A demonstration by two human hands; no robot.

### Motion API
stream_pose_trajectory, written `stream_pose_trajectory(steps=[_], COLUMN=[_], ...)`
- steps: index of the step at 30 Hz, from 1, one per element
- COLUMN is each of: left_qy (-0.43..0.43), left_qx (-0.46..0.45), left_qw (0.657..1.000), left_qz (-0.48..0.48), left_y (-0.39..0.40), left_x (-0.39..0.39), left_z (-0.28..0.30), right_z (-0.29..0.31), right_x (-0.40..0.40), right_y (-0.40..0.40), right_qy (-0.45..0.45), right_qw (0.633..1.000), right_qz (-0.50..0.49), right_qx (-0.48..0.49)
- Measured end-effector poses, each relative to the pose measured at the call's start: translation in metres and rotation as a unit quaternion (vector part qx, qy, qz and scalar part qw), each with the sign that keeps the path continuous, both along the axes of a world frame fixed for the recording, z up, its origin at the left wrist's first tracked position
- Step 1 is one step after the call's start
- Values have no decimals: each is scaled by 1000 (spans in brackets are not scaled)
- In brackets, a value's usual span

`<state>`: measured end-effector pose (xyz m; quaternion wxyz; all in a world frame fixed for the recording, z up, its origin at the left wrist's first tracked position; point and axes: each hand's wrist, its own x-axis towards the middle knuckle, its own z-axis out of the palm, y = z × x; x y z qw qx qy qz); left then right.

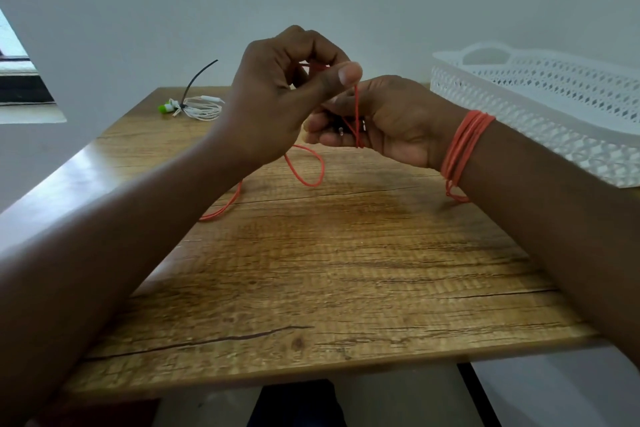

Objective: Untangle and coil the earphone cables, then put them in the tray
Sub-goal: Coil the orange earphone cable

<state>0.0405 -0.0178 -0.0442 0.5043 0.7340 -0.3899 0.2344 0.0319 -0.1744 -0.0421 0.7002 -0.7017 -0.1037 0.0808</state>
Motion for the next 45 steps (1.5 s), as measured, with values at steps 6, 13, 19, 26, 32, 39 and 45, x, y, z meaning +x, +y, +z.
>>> stream_pose_trajectory(steps=[6,13,19,26,32,39,45], left_qy=[3,18,82,188,157,69,53], left_qx=[-56,-63,-42,77,179,58,30], left_qw=[996,989,984,979,971,986,982], left_qz=[70,132,154,-20,-35,144,176], left_y=[6,9,9,-12,-12,13,17], left_x=[5,10,15,-3,-14,8,16], left_z=[2,0,-5,-12,-9,7,7], right_z=[6,7,12,23,10,8,13], right_x=[-5,-6,-8,-8,0,1,-11], right_y=[7,4,6,2,-4,-3,-4], right_qy=[-5,14,51,-51,-336,-252,-36], right_qw=[998,996,977,933,919,911,990], right_qz=[61,69,113,55,-187,-179,79], right_qx=[-3,49,171,351,-89,-274,-111])
